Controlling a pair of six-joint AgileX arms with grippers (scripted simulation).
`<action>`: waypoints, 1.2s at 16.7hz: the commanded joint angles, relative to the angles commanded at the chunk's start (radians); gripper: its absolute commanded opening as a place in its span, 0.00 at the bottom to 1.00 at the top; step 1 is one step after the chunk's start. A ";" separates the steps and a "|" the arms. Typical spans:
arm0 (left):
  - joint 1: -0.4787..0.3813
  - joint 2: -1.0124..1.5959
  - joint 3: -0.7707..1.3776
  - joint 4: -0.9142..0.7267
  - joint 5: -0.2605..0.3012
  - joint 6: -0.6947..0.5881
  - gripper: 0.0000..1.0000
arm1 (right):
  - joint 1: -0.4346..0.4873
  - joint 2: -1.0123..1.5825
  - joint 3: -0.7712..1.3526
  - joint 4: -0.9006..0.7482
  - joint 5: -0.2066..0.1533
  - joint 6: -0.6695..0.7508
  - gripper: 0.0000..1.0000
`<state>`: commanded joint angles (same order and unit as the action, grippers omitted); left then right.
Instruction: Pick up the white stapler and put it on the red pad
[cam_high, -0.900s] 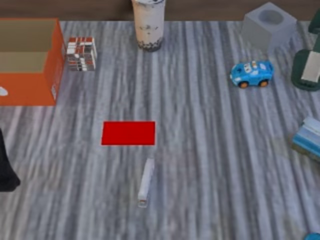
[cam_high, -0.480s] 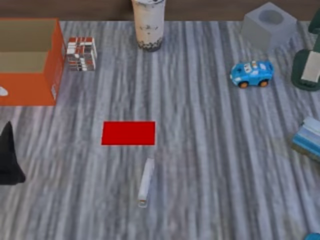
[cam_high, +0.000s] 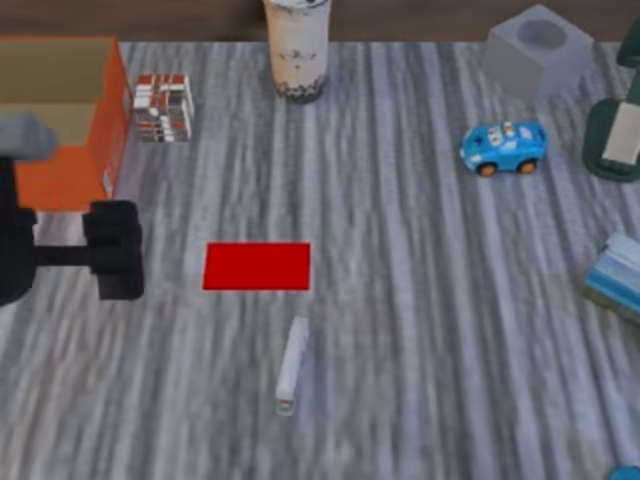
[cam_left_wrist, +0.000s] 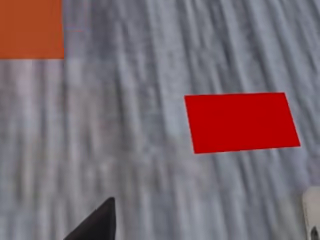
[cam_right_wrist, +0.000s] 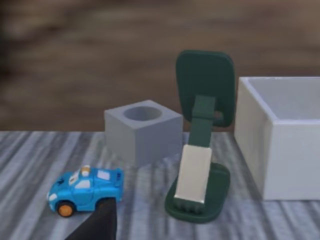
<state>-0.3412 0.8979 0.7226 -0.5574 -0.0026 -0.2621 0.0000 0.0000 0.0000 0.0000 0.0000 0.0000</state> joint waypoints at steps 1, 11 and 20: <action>-0.037 0.112 0.077 -0.064 -0.001 -0.028 1.00 | 0.000 0.000 0.000 0.000 0.000 0.000 1.00; -0.337 0.921 0.712 -0.557 -0.003 -0.261 1.00 | 0.000 0.000 0.000 0.000 0.000 0.000 1.00; -0.379 1.038 0.822 -0.624 -0.003 -0.298 1.00 | 0.000 0.000 0.000 0.000 0.000 0.000 1.00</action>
<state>-0.7205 1.9357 1.5441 -1.1814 -0.0056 -0.5600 0.0000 0.0000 0.0000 0.0000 0.0000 0.0000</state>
